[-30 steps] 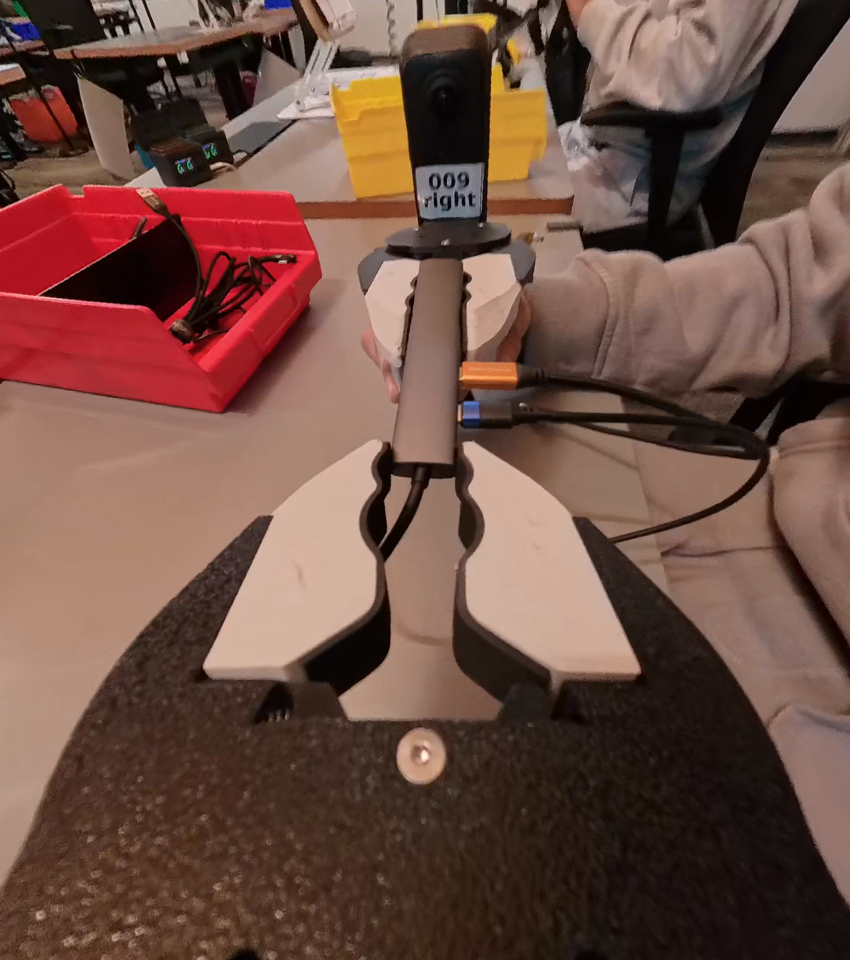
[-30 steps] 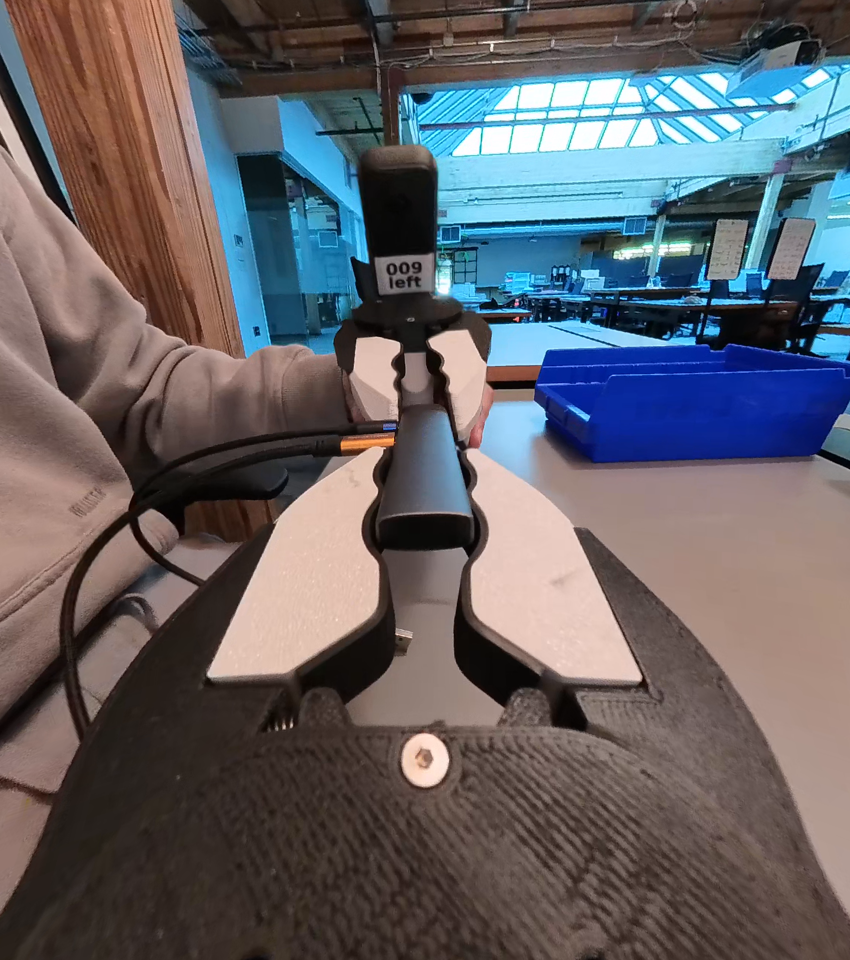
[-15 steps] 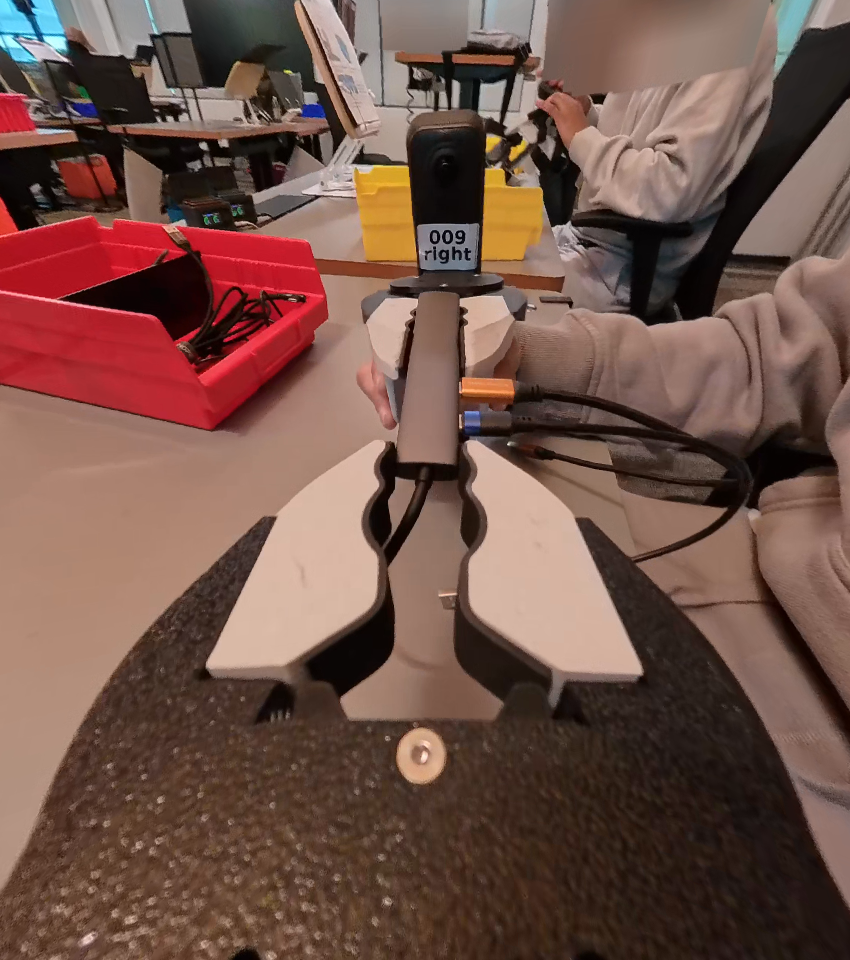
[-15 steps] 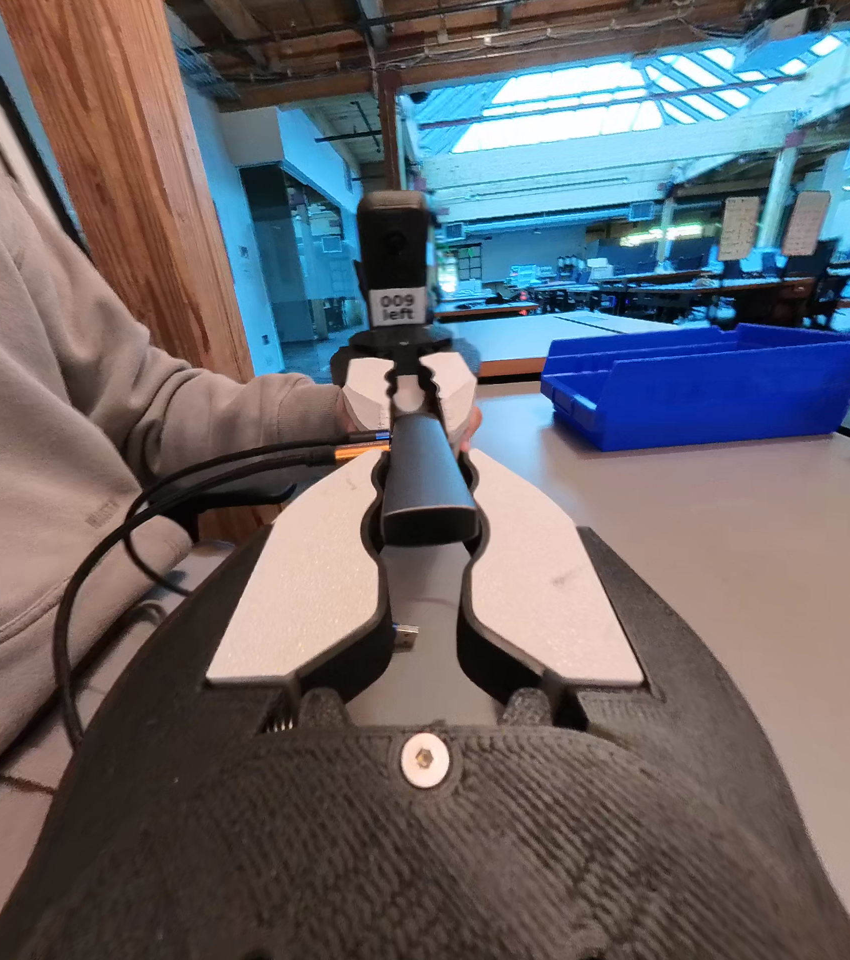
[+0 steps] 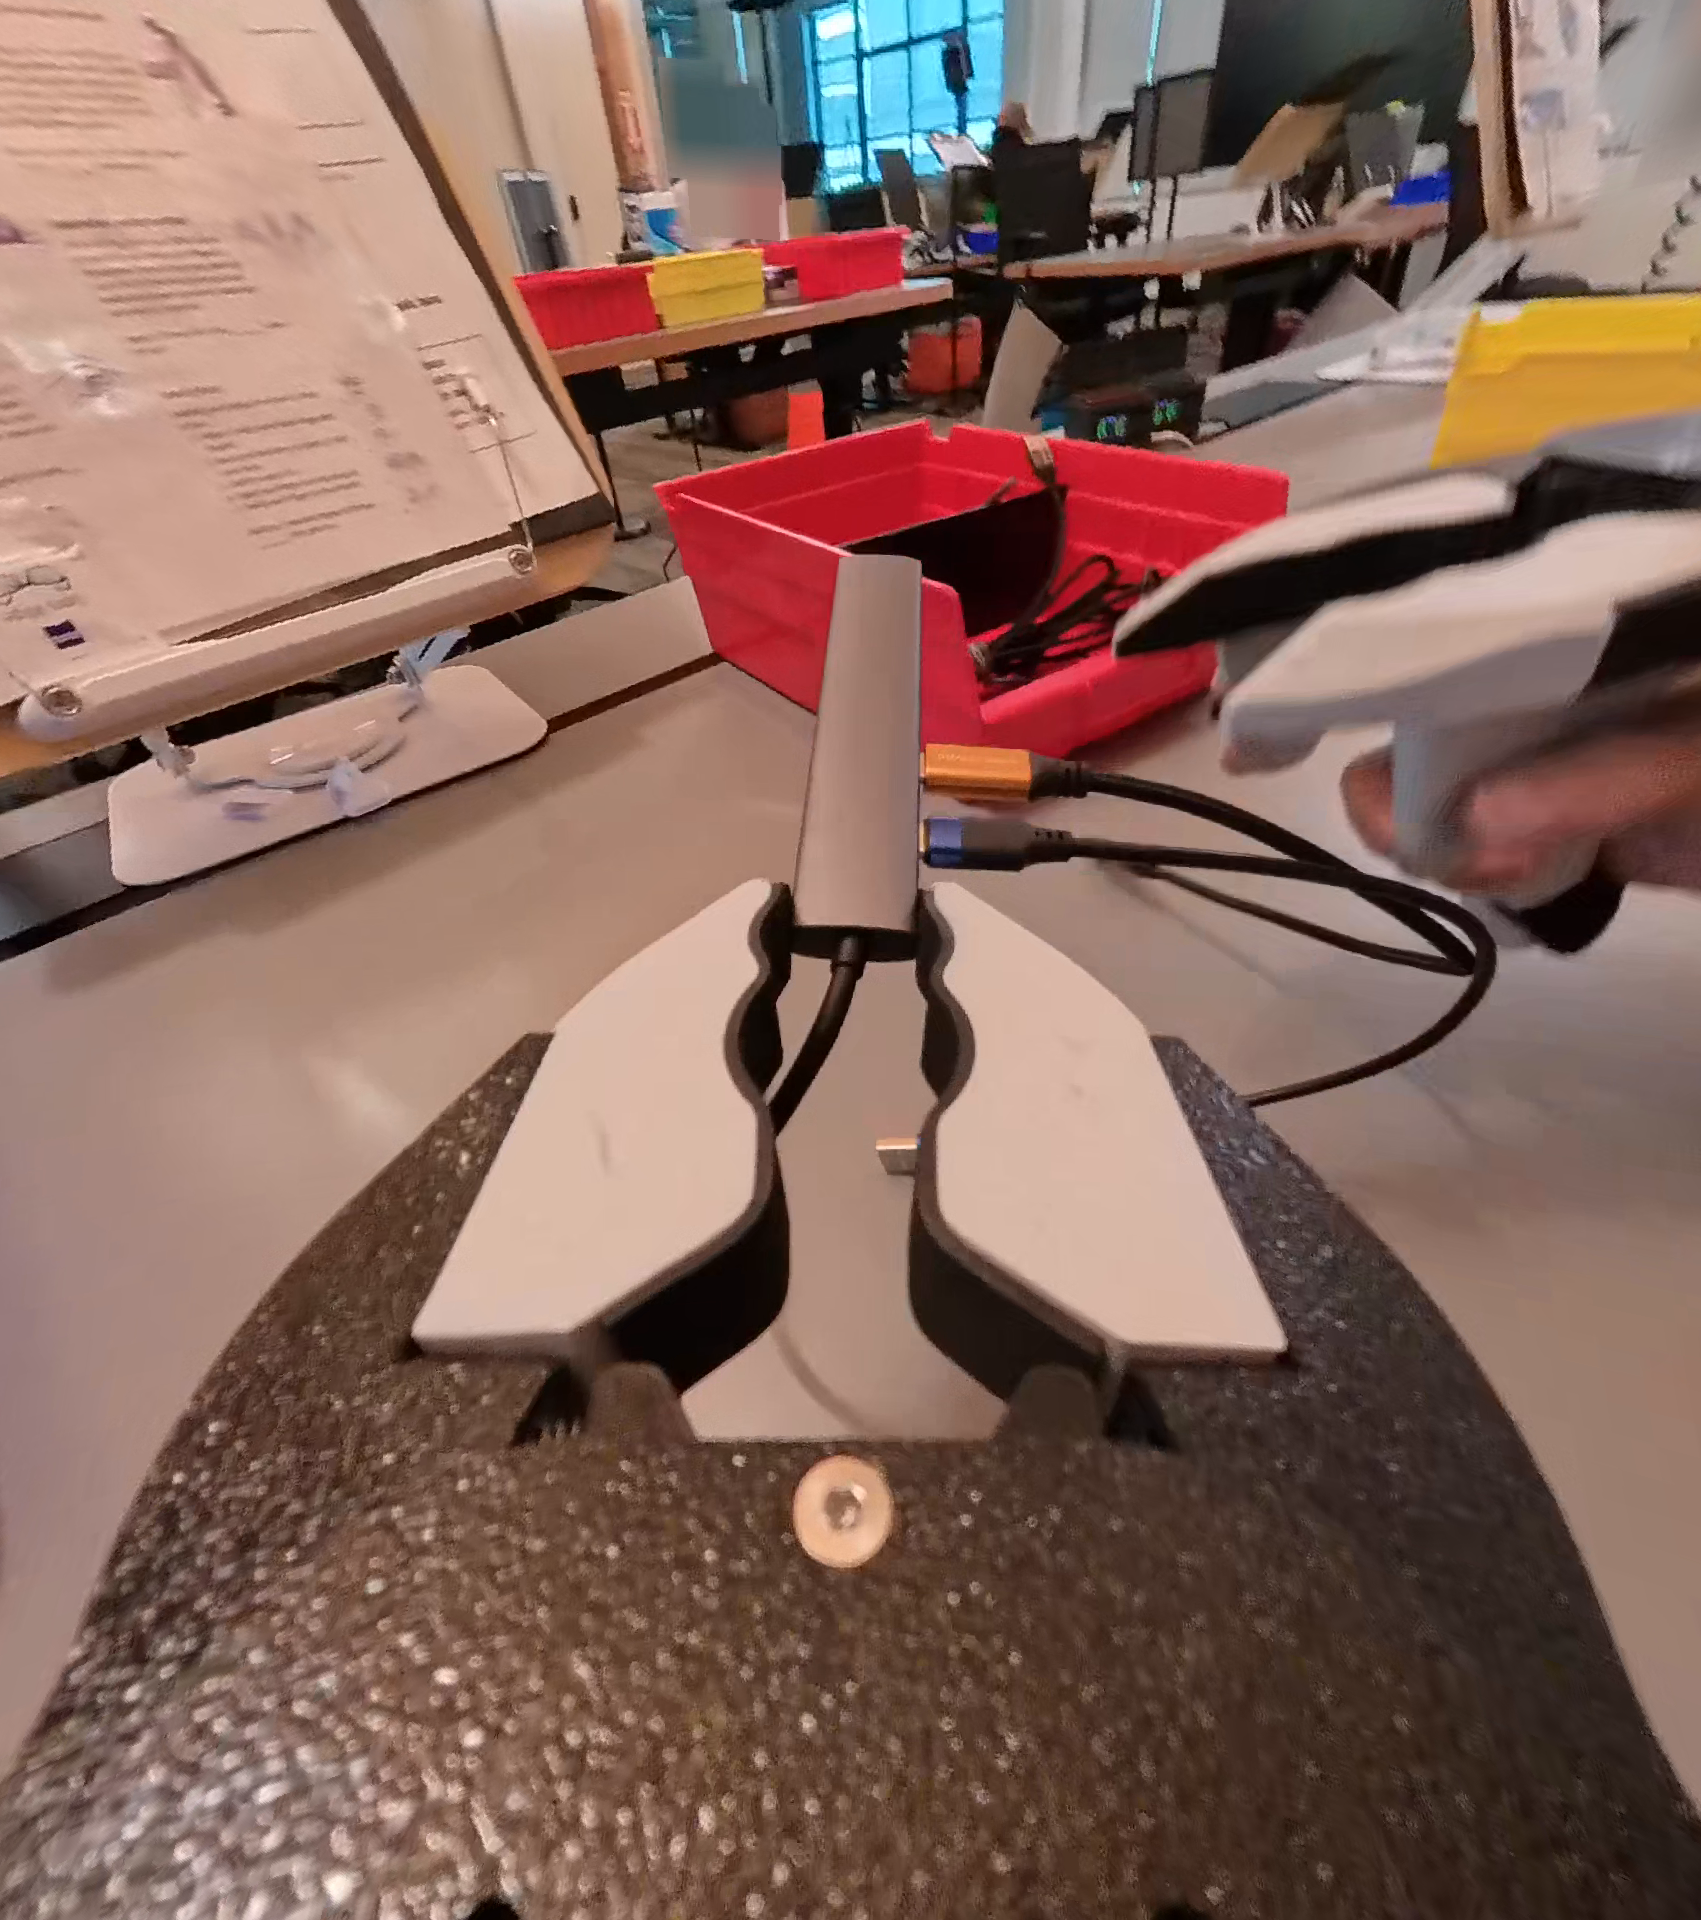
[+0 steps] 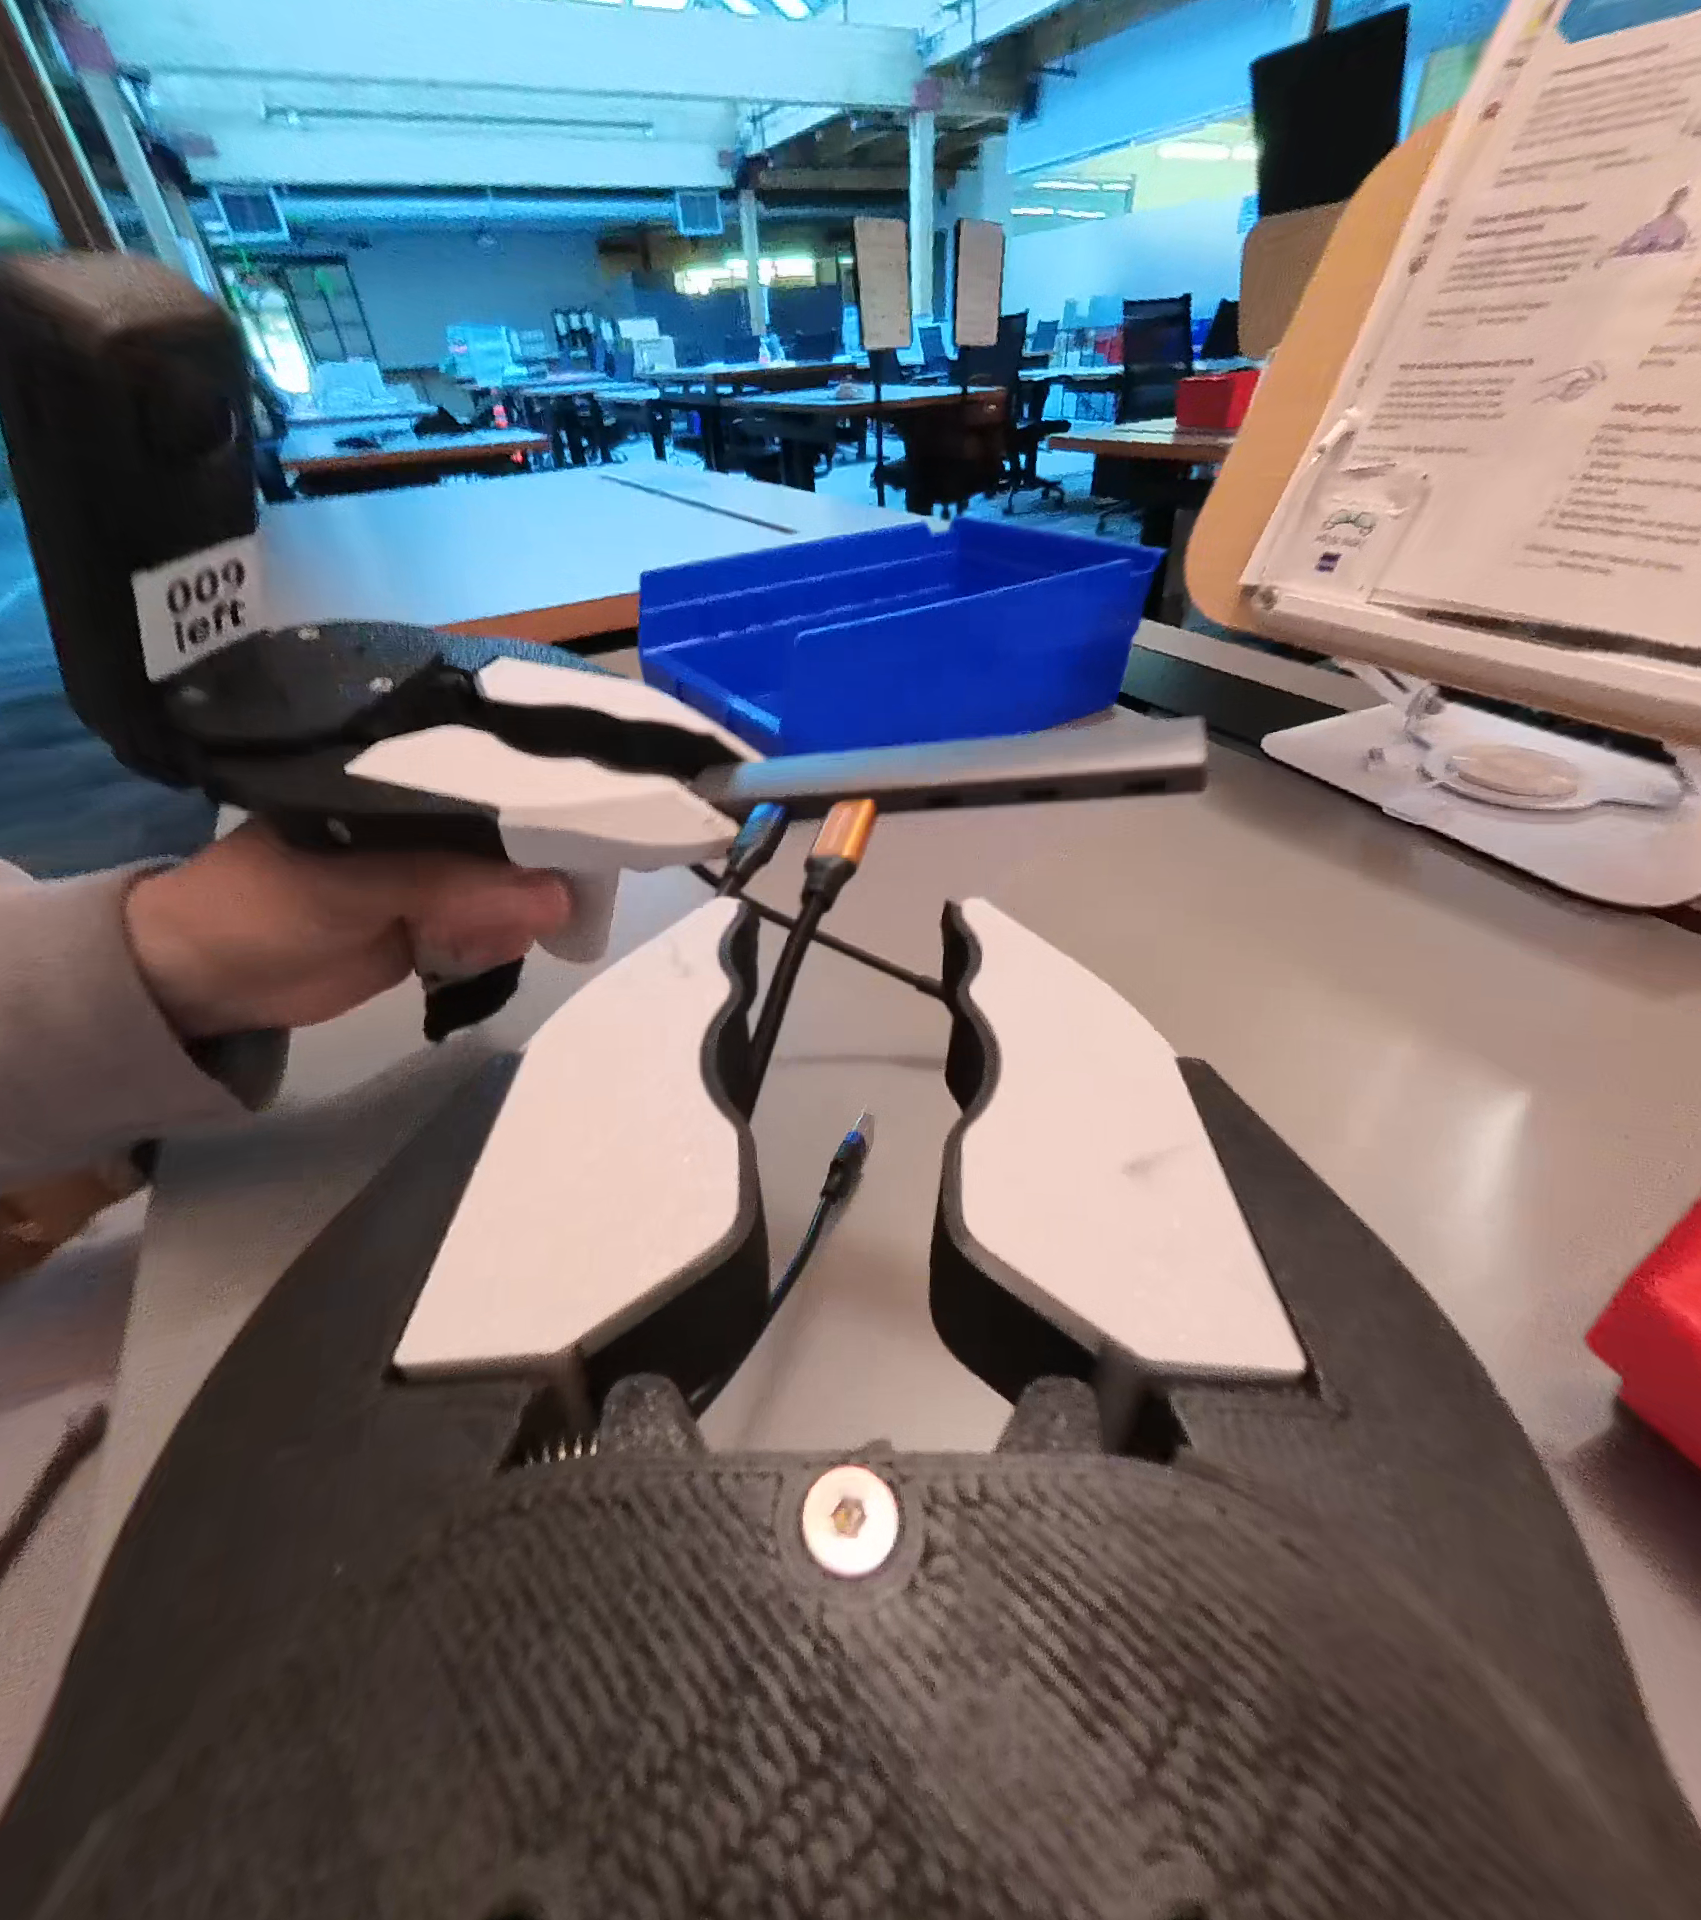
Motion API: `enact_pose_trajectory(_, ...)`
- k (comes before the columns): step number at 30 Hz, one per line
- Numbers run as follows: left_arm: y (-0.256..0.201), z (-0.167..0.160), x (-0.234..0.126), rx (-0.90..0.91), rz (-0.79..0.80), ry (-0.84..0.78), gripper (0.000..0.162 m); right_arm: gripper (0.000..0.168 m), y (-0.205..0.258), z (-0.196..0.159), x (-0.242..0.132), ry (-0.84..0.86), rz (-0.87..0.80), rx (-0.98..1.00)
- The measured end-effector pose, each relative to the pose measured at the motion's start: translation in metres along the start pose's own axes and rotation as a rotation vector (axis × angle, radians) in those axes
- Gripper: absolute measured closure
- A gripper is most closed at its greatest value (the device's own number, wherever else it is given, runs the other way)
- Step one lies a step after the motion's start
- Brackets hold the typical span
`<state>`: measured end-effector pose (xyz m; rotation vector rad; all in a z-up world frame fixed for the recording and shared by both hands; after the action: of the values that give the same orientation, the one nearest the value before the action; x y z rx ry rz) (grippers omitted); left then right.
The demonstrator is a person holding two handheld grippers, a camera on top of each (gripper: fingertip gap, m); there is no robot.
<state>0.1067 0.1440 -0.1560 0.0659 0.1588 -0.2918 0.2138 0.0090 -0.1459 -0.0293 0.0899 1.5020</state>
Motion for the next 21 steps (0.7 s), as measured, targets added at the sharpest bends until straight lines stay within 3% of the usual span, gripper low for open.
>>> enact_pose_trajectory(5,-0.002,-0.011,-0.006,-0.015,0.050,-0.039,0.140,0.157,0.011,-0.013,0.012,0.000,0.036,0.064)
enact_pose_trajectory(13,-0.004,-0.022,-0.016,-0.031,0.108,-0.020,0.140,0.136,0.017,-0.020,0.025,0.105,0.027,-0.077)
enact_pose_trajectory(21,-0.007,-0.018,-0.019,-0.126,0.147,-0.050,0.140,0.156,0.035,-0.015,0.042,0.009,-0.114,-0.131)
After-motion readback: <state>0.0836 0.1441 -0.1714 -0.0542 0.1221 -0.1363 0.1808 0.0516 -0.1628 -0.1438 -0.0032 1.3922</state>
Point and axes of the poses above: each gripper's, where its closed fingertips meet, x out along the fingers, z out of its top, y = z × x across the jaws, the point moved 7 cm from there along -x, back along the fingers, and after that the axes turned 12 degrees about -z, right-handed, at the moved point
